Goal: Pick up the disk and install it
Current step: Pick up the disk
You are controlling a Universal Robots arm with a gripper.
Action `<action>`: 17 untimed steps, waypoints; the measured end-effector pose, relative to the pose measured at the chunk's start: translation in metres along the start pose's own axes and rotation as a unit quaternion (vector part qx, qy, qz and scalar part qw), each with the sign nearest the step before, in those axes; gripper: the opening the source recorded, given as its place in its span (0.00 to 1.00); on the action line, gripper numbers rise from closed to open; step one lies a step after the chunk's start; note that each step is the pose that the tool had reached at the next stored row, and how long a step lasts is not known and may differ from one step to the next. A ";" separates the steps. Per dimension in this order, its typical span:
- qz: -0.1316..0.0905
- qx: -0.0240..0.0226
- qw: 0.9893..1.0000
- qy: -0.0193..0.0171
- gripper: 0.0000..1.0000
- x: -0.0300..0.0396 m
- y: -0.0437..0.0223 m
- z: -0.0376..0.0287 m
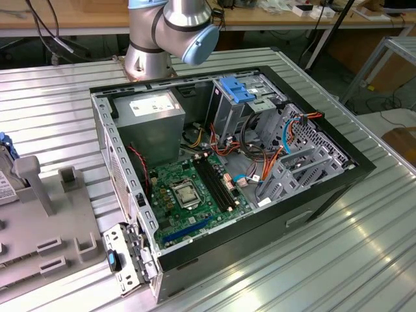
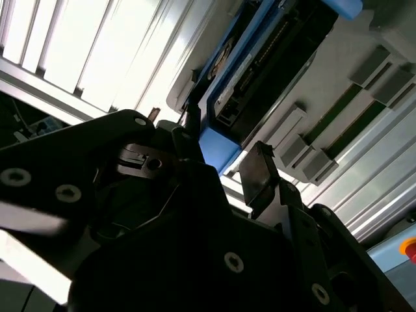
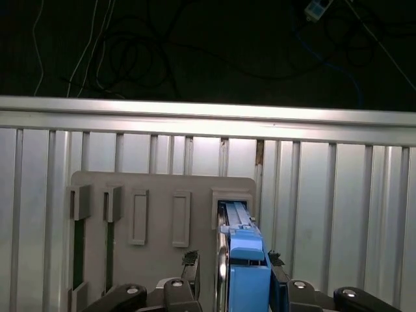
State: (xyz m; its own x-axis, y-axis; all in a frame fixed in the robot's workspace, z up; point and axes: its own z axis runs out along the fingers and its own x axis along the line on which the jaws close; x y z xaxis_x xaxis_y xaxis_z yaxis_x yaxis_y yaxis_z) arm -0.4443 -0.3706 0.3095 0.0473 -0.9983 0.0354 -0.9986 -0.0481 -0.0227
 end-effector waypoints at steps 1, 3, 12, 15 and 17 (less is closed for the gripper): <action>0.000 0.000 1.000 0.000 0.51 0.0000 0.0000 0.0001; 0.000 0.000 1.000 0.000 0.43 -0.0001 0.0000 0.0004; 0.021 0.000 1.000 0.000 0.37 -0.0001 0.0001 0.0032; 0.021 -0.001 1.000 0.000 0.37 -0.0001 0.0000 0.0030; 0.021 -0.001 1.000 0.000 0.37 -0.0001 0.0000 0.0030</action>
State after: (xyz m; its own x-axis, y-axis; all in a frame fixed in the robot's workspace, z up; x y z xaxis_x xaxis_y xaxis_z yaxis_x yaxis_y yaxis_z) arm -0.4443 -0.3706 0.3065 0.0050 -0.9994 0.0353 -0.9997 -0.0059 -0.0229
